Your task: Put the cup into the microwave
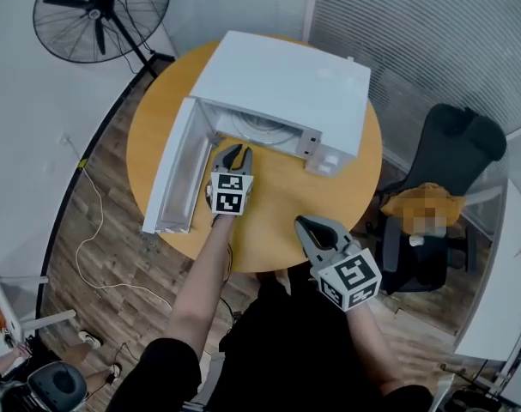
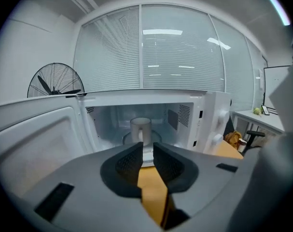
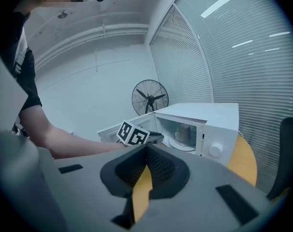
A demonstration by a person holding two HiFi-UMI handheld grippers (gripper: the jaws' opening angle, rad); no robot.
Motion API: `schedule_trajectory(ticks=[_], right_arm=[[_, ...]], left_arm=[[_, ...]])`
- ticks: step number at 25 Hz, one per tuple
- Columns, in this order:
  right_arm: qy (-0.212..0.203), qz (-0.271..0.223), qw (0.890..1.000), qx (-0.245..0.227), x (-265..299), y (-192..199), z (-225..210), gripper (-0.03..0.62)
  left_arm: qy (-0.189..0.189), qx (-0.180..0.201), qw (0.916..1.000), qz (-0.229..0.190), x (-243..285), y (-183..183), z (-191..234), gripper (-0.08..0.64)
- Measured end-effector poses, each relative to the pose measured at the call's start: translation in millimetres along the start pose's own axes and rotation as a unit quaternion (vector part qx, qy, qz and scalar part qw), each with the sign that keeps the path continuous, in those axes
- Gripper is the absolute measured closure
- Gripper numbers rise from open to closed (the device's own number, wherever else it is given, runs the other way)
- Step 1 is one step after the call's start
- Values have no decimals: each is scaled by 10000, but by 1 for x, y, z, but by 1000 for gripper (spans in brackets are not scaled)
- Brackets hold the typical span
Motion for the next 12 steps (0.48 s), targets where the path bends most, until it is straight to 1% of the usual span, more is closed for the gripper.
schedule_trajectory(ticks=[6, 9, 12], right_arm=[[134, -97, 9999, -24, -9, 8, 17, 583], [112, -98, 9999, -68, -13, 9, 21, 583], [47, -122, 9998, -149, -15, 5, 20, 583]], left_arm=[[62, -20, 10000, 37, -40, 13, -3, 503], [77, -117, 9999, 36, -62, 19, -6, 505], [27, -190, 9998, -64, -83, 16, -6, 506]])
Point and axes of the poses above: the fingertips, and each gripper's own axes: x forward along the fingers, z to its left, y out of its underside, the point moved 5 cm from there along -x, backward along the fingers, and after that the axes turned 13 degrees about -y, right-handed, at the moved point
